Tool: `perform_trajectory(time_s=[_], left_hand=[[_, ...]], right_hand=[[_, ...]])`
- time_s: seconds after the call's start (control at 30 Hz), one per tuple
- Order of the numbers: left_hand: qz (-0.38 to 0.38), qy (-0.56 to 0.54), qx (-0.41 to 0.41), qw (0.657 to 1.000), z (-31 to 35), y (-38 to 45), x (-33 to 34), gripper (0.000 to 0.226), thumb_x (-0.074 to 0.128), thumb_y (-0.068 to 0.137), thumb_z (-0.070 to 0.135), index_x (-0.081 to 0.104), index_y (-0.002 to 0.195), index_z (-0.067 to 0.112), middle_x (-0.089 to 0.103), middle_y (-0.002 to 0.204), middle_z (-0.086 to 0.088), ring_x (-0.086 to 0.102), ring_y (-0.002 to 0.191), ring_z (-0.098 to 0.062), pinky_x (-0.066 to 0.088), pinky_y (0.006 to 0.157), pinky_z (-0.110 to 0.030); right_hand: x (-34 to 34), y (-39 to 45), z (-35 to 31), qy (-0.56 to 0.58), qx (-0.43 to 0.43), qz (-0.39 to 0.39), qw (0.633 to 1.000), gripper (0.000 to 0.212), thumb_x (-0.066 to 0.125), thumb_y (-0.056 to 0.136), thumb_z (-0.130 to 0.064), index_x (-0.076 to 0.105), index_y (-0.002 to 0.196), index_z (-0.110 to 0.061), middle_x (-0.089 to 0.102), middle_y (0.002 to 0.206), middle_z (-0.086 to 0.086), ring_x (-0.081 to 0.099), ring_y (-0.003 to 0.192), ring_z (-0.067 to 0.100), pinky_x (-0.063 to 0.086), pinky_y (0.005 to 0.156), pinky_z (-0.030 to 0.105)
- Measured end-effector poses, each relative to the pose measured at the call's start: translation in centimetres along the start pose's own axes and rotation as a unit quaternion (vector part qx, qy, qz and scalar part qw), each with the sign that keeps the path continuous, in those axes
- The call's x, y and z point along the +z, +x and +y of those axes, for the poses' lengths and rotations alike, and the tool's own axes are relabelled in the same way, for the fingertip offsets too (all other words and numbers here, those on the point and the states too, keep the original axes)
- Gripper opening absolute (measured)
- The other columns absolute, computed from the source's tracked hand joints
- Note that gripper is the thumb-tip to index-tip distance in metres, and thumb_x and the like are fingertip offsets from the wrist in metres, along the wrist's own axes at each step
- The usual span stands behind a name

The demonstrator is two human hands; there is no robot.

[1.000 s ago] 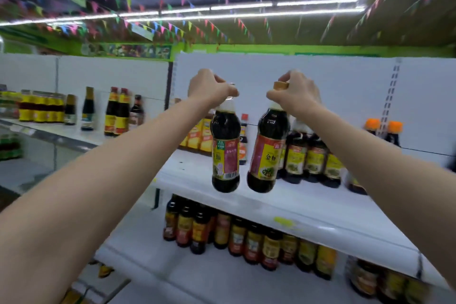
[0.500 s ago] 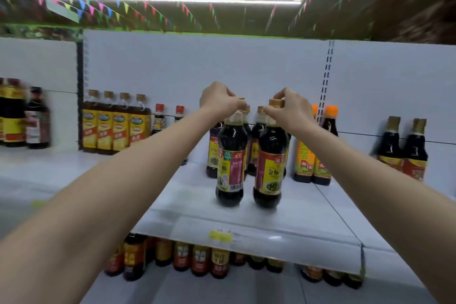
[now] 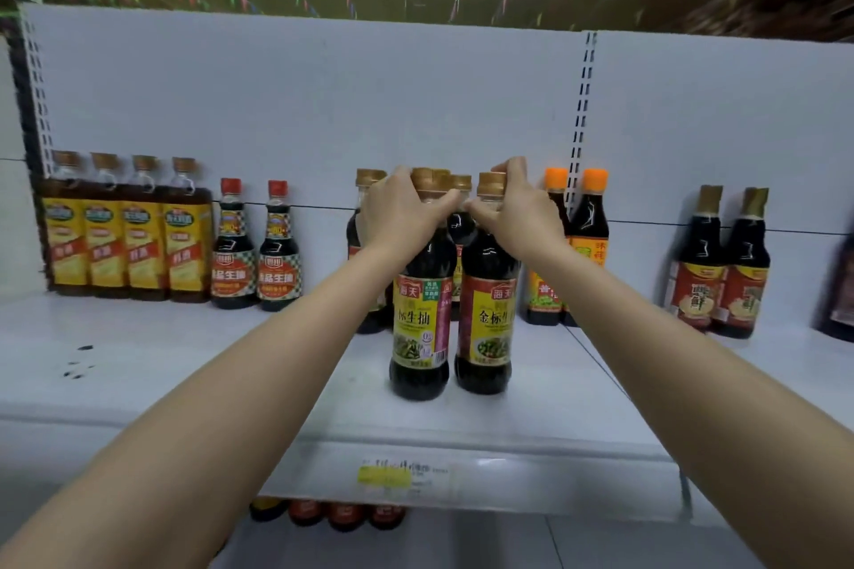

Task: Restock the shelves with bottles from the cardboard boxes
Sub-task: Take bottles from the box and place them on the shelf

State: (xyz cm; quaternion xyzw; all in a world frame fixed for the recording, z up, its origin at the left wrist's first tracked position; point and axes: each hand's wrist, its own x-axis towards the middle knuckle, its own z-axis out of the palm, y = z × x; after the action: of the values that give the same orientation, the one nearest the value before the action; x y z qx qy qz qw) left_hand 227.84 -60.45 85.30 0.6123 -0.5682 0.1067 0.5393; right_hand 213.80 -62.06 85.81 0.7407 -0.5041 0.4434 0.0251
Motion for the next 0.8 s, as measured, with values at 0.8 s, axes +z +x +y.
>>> perform_trajectory(time_s=[0.8], left_hand=[[-0.358,-0.102,-0.165,0.913,-8.6,-10.4,0.2,0.067,0.087,0.065,0.028,0.049,0.118,0.014,0.061,0.115,0.001,0.058,0.103,-0.016,0.048,0.093,-0.033]], right_hand=[[4.2,-11.3,7.7,0.118,0.132,-0.251,0.952,0.060,0.070,0.083,-0.042,0.042,0.132,-0.022,0.060,0.110,-0.004,0.057,0.090,0.014,0.041,0.065,0.022]])
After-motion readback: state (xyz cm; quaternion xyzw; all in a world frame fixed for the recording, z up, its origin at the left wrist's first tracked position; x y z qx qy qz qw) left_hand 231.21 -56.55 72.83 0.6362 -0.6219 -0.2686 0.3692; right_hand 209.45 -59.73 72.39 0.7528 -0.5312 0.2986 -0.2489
